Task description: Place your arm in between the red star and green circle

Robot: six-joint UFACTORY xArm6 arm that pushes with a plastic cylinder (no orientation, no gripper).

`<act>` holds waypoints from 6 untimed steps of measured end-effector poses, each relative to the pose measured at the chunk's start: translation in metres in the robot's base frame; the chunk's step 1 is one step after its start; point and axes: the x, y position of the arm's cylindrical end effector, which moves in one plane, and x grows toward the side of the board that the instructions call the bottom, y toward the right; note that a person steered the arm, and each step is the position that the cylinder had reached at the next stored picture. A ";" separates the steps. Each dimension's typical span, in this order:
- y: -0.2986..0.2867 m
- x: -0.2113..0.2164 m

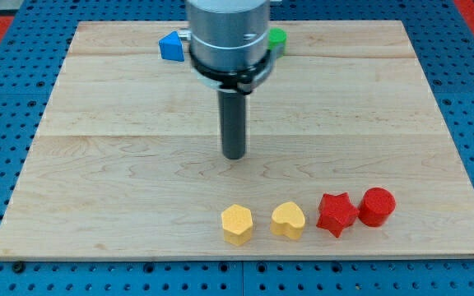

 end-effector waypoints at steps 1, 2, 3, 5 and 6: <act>-0.006 0.000; -0.006 -0.005; -0.006 -0.005; -0.006 -0.012; 0.011 -0.012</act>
